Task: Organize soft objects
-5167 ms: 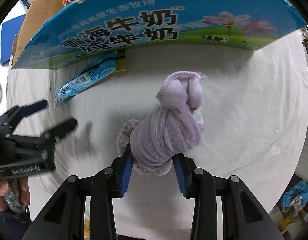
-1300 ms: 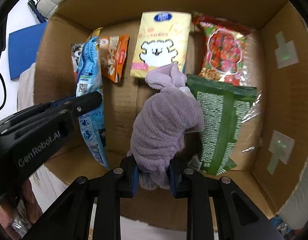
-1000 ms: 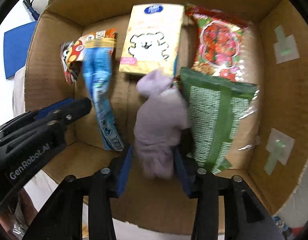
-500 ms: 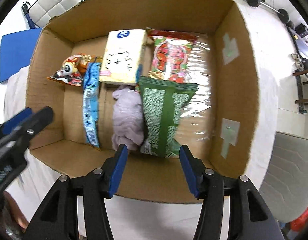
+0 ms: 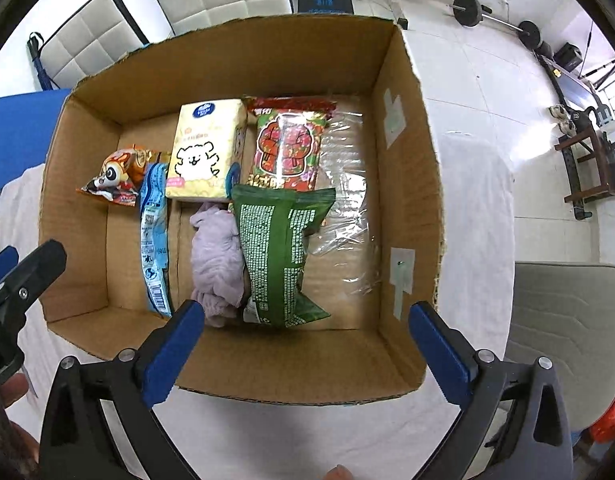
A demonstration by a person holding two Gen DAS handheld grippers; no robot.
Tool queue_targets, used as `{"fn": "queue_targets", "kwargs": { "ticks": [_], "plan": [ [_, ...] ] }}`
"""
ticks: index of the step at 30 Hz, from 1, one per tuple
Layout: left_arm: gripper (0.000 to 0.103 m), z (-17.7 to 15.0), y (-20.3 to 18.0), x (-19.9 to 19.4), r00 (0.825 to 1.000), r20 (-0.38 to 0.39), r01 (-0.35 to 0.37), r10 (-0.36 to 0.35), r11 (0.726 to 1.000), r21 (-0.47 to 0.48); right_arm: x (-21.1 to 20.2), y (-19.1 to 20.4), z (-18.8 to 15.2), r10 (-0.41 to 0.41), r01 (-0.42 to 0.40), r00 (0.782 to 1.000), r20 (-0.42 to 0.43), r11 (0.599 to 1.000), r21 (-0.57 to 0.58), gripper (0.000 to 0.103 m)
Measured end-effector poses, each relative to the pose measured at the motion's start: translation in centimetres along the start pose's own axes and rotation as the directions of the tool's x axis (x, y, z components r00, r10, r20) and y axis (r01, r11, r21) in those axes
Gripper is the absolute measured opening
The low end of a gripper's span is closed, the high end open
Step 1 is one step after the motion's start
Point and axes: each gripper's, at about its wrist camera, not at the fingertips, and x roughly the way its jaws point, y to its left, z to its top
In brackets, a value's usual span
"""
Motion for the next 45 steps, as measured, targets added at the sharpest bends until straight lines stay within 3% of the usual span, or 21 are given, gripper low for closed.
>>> {"fn": "queue_targets", "kwargs": {
  "ticks": [6, 11, 16, 24, 35, 41, 45],
  "plan": [
    [0.102, -0.6, -0.3, -2.3, 0.999, 0.035, -0.004, 0.004, 1.000, -0.008, -2.4, -0.2, -0.7, -0.004, 0.004, 0.999, 0.047, 1.000, 0.001, 0.103],
    [0.102, -2.7, -1.0, -6.7, 0.996, 0.088, -0.018, 0.019, 1.000, -0.012, -6.3, -0.5, -2.9, 0.003, -0.002, 0.993, 0.117, 1.000, -0.003, 0.103],
    [0.102, -6.2, -1.5, -12.5, 0.986, 0.165, -0.004, 0.007, 1.000, -0.020, -12.1, -1.0, -6.9, 0.021, -0.018, 0.975, 0.223, 1.000, -0.016, 0.103],
    [0.102, -10.2, -1.7, -20.0, 0.961, 0.271, -0.053, 0.052, 0.999, -0.004, -19.9, -1.6, -13.1, 0.036, -0.020, 0.939, 0.342, 0.999, -0.050, 0.103],
    [0.102, -14.3, -0.9, -27.2, 0.946, 0.325, 0.020, -0.006, 0.999, -0.039, -28.5, -2.6, -20.7, 0.089, -0.068, 0.906, 0.413, 0.996, -0.066, 0.103],
    [0.102, -15.8, -1.2, -29.7, 0.930, 0.367, 0.002, 0.009, 1.000, -0.030, -31.8, -2.0, -24.0, 0.089, -0.052, 0.891, 0.444, 0.994, -0.096, 0.103],
    [0.102, -16.4, -1.4, -30.0, 0.931, 0.365, 0.010, 0.001, 1.000, -0.029, -32.8, -1.8, -24.8, 0.083, -0.039, 0.886, 0.456, 0.994, -0.105, 0.103]
  ]
}}
